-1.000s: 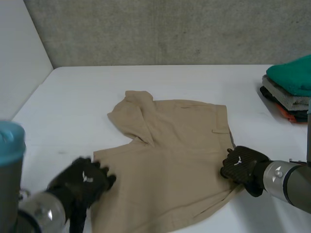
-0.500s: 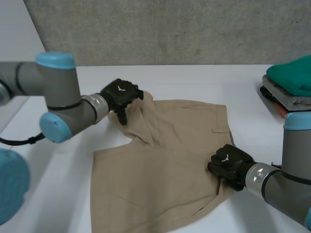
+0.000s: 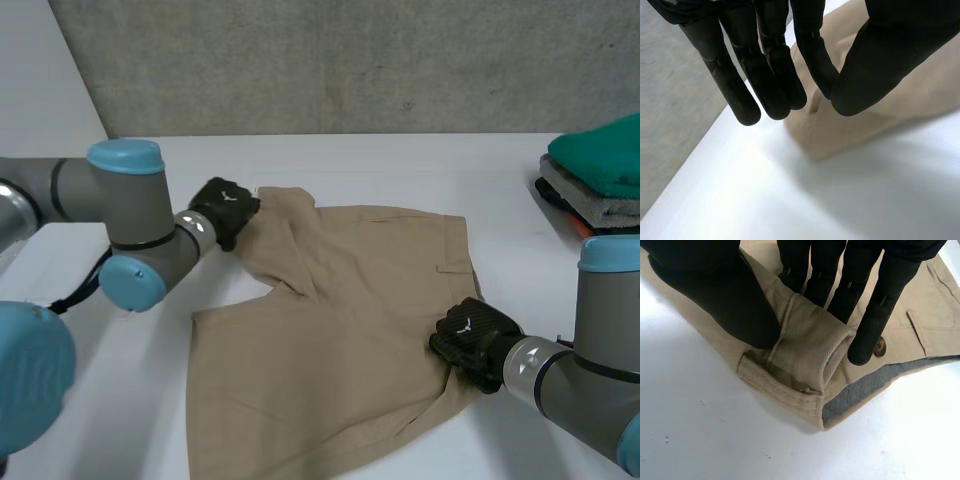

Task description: Fold the laundry.

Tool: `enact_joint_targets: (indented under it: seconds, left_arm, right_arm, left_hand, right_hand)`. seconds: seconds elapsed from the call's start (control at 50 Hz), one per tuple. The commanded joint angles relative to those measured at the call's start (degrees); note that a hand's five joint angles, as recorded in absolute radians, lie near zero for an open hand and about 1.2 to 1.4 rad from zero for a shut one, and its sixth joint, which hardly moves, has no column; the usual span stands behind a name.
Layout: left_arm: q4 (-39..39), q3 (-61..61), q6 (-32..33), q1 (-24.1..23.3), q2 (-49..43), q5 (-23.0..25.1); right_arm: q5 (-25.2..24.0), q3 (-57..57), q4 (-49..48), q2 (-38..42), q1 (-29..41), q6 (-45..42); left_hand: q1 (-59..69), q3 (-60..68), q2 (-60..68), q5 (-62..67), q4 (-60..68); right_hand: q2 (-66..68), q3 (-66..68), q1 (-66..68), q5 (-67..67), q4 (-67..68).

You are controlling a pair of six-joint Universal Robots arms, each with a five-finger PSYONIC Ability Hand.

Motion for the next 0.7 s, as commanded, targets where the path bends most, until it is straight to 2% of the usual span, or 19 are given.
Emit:
enact_joint_targets:
  seconds: [0.02,0.06,0.08,0.16,0.3,0.34,0.4,0.42,0.44,0.46,0.58,0.7]
  left_arm:
    - [4.21,-9.41,1.28,0.21,6.07,-3.97]
    - [7.02,-9.51,-0.04,-0.05,5.72,-0.72]
    - [9.39,-8.98,-1.35,-0.40,5.11,2.86]
    - [9.60,-5.39,-4.61,-0.93,2.21,8.77]
    - [-0.25,2.26,-3.56,-1.19,-4.12,9.23]
    - [-2.89,4.11,-1.90,-1.28,-5.88,8.96]
    - [-2.55,5.52,-1.01,-1.19,-7.03,8.79]
    - [-1.59,5.87,-0.92,-1.19,-7.29,8.35]
    - [-0.97,5.88,-0.92,-1.28,-7.20,7.91]
    - [-0.27,5.79,-0.92,-1.28,-6.94,7.12]
    - [5.45,1.75,-2.24,-1.28,-2.38,-6.32]
    - [5.28,-3.87,0.56,-0.93,0.70,-8.79]
  right_arm:
    - [-0.27,0.16,-0.04,-0.59,0.71,0.13]
    - [-0.19,0.07,-0.13,-0.59,0.97,0.21]
    - [-0.19,0.16,-0.13,-0.59,1.15,0.30]
    - [-0.01,0.51,-0.04,-0.68,1.33,0.39]
    - [-0.27,0.78,-0.13,-0.85,0.45,0.22]
    - [-0.27,0.60,-0.13,-0.85,0.10,0.13]
    - [-0.36,0.43,-0.21,-0.85,-0.17,0.13]
    - [-0.45,0.42,-0.21,-0.85,-0.25,0.13]
    - [-0.54,0.42,-0.21,-0.77,-0.34,0.13]
    - [-0.62,0.42,-0.21,-0.76,-0.43,0.13]
    - [-0.71,0.34,-0.21,-0.94,-0.87,0.13]
    - [-0.98,0.42,-0.21,-0.94,-0.61,0.13]
  left_hand:
    - [8.60,7.47,7.09,8.71,6.87]
    - [-19.05,-20.19,-20.57,-18.94,-20.78]
    - [-34.02,-35.15,-35.53,-33.91,-35.75]
    - [-37.34,-38.48,-38.86,-37.24,-39.07]
    - [-41.40,-42.54,-42.92,-41.29,-43.13]
    - [-37.55,-38.69,-39.07,-37.45,-39.29]
    - [-19.10,-20.24,-20.62,-18.99,-20.83]
    - [-0.04,-1.18,-1.56,0.06,-1.77]
    - [11.30,10.17,9.79,11.41,9.57]
    - [13.06,11.93,11.55,13.17,11.33]
    - [13.08,11.95,11.57,13.19,11.35]
    - [13.08,11.95,11.57,13.19,11.35]
  right_hand:
    - [12.75,11.70,16.28,11.32,11.37]
    - [12.75,11.70,16.28,11.32,11.37]
    - [12.75,11.70,16.28,11.32,11.37]
    - [12.75,11.70,16.28,11.32,11.37]
    - [12.75,11.70,16.28,11.32,11.37]
    - [12.75,11.70,16.28,11.32,11.37]
    - [12.75,11.70,16.28,11.32,11.37]
    - [12.75,11.70,16.28,11.32,11.37]
    - [12.75,11.70,16.28,11.32,11.37]
    - [12.75,11.70,16.28,11.32,11.37]
    - [12.75,11.70,16.28,11.32,11.37]
    - [12.75,11.70,16.28,11.32,11.37]
